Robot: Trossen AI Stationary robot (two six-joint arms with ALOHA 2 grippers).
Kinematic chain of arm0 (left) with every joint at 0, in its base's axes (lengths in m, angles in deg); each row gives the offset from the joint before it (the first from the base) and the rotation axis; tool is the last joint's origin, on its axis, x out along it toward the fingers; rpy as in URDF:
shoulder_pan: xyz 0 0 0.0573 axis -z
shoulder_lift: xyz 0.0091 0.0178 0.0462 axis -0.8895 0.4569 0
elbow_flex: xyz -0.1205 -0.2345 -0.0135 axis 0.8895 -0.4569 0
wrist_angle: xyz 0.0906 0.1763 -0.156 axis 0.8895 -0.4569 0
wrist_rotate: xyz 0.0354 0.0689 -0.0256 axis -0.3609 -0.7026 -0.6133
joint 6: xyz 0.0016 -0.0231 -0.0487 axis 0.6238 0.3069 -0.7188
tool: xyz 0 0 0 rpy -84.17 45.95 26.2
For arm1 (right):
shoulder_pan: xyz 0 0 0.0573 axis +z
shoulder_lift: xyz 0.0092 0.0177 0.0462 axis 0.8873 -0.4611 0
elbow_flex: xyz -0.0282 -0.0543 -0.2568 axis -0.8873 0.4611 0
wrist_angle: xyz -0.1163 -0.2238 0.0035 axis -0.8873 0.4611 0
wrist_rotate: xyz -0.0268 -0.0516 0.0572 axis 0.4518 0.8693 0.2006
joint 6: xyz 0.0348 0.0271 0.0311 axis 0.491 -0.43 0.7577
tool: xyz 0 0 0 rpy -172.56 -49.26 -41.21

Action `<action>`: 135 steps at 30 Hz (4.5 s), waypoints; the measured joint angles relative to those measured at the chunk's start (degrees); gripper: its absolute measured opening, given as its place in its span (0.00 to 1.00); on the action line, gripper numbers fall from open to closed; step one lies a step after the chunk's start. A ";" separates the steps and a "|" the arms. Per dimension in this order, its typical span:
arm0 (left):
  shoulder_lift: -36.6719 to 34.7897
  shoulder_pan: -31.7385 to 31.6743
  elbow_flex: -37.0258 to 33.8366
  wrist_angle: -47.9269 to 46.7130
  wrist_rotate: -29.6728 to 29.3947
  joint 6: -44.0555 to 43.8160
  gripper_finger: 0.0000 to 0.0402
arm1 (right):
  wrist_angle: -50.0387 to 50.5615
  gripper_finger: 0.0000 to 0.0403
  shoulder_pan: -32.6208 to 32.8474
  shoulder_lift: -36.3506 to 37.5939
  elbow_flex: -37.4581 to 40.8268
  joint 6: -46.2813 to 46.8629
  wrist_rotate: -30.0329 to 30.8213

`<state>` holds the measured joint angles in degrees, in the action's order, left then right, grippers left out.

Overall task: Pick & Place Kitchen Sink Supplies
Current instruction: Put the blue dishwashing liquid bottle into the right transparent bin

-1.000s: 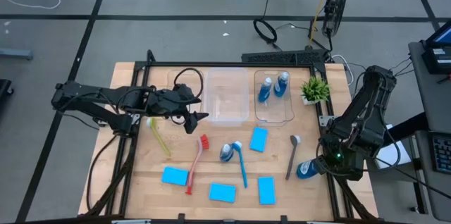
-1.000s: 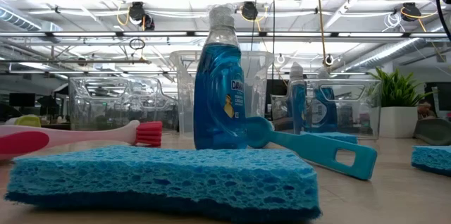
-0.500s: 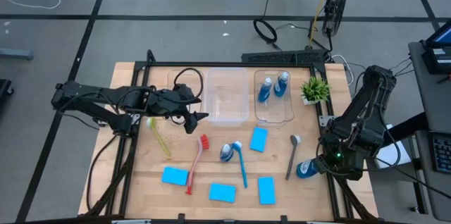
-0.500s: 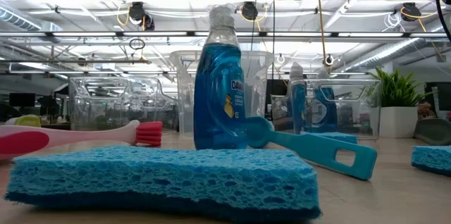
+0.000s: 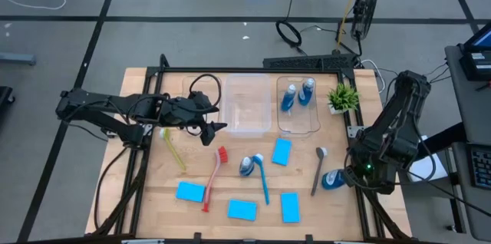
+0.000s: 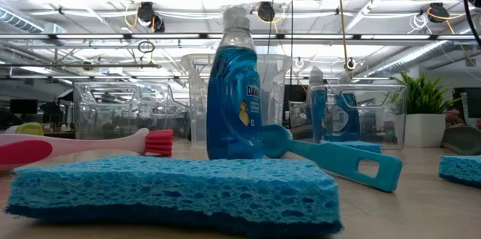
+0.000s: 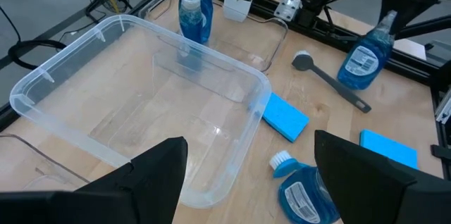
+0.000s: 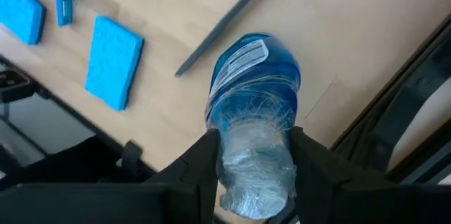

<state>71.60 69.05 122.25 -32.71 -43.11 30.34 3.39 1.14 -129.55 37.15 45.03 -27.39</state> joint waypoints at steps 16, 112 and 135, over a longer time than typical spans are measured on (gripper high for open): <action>0.00 -0.14 0.00 0.00 0.00 -0.01 0.77 | -1.04 0.30 0.00 5.39 -0.01 -4.35 0.15; 0.00 -1.84 0.00 0.15 0.24 -1.94 0.77 | 0.67 0.31 -77.80 -12.88 -14.84 -97.11 4.08; 0.00 -1.84 0.00 0.15 0.17 -1.48 0.77 | -0.17 0.31 -81.72 -21.97 -14.84 -107.44 1.37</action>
<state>71.60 67.21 122.25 -32.56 -42.93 28.86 3.22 -80.58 -151.53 22.31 -62.40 -26.02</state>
